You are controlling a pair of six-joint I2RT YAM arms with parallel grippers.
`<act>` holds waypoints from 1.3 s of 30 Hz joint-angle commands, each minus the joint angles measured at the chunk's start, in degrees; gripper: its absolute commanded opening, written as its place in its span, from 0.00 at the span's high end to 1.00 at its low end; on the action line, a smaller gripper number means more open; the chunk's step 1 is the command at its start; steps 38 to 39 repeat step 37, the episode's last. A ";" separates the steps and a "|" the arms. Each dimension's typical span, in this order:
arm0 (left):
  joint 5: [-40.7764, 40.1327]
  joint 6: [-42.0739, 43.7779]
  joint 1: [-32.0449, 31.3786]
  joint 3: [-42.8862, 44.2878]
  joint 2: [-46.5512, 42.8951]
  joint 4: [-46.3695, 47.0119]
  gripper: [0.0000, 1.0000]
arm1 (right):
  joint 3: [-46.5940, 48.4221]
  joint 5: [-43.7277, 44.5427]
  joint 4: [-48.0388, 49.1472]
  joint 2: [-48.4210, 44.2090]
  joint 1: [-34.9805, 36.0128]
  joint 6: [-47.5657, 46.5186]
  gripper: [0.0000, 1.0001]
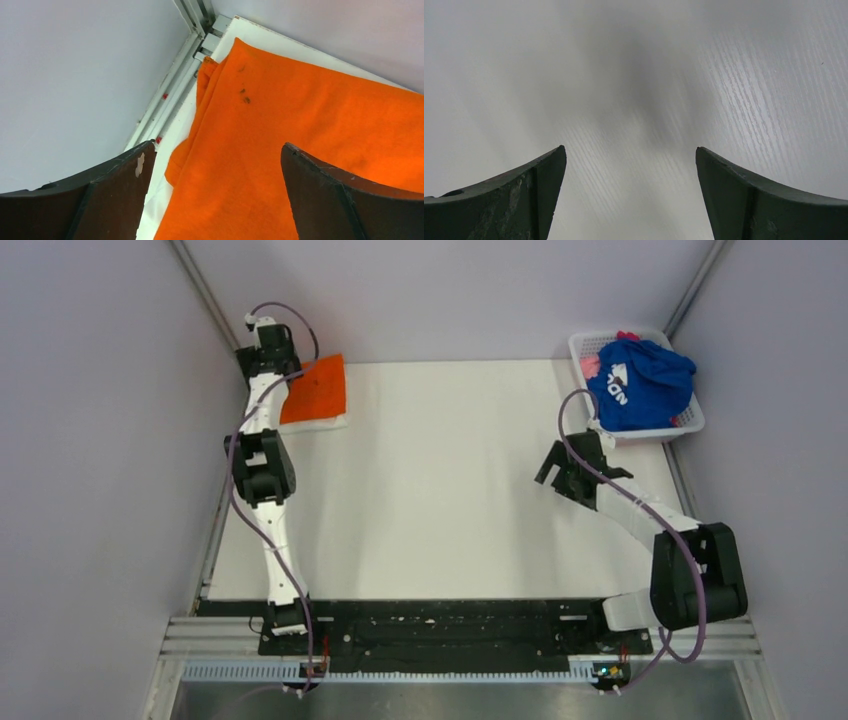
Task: Fold and stack the t-shirts
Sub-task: Reset both arms
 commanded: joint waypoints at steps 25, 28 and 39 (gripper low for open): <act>25.65 -27.39 -21.17 -108.69 -96.35 33.13 0.01 | -23.16 0.97 6.35 -48.81 0.07 -0.67 0.01; 22.75 -26.81 -21.17 -108.63 -98.29 31.26 0.01 | -25.72 1.06 7.55 -51.15 0.05 -0.13 0.01; 20.71 -25.32 -21.17 -105.74 -97.26 25.99 0.01 | -26.62 3.33 6.52 -51.58 0.02 0.15 0.01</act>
